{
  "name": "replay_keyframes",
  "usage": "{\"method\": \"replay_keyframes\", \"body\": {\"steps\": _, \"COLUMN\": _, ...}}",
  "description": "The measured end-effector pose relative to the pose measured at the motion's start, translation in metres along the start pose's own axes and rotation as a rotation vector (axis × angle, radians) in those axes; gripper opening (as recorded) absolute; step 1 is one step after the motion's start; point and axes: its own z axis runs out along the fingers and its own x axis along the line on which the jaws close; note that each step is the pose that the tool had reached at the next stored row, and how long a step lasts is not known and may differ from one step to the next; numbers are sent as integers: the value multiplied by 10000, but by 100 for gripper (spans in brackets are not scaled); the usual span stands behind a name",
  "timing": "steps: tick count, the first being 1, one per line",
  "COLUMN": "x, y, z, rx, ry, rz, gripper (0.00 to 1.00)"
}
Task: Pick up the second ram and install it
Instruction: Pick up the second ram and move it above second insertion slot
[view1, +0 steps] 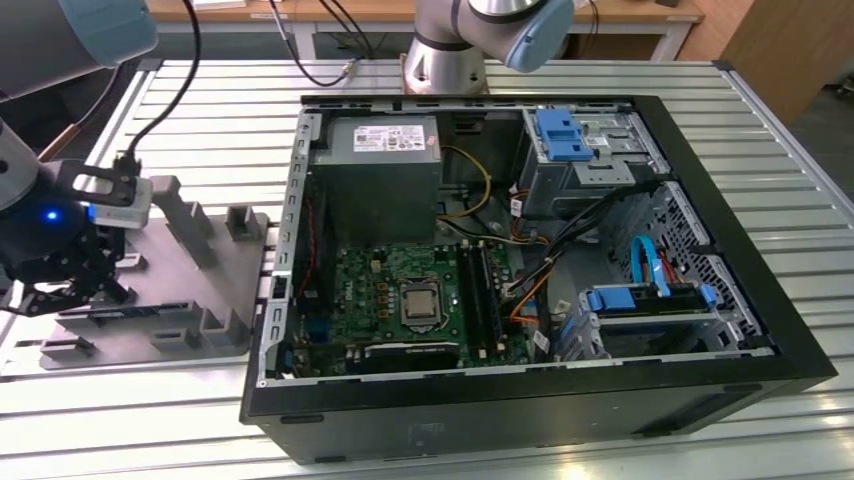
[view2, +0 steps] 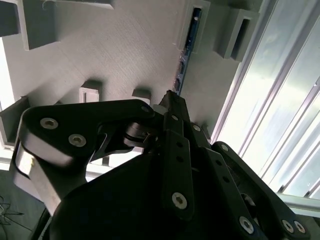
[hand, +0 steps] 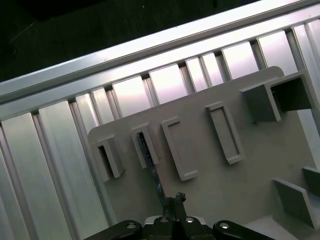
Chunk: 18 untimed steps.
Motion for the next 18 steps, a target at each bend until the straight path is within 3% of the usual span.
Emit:
{"method": "replay_keyframes", "body": {"steps": 6, "x": 0, "y": 0, "z": 0, "rx": -14, "ry": -11, "rz": -385, "gripper": 10}}
{"method": "replay_keyframes", "body": {"steps": 12, "x": -1, "y": 0, "z": 1, "rx": -67, "ry": -151, "rz": -723, "gripper": 10}}
{"method": "replay_keyframes", "body": {"steps": 18, "x": 0, "y": 0, "z": 2, "rx": -103, "ry": -151, "rz": -1730, "gripper": 10}}
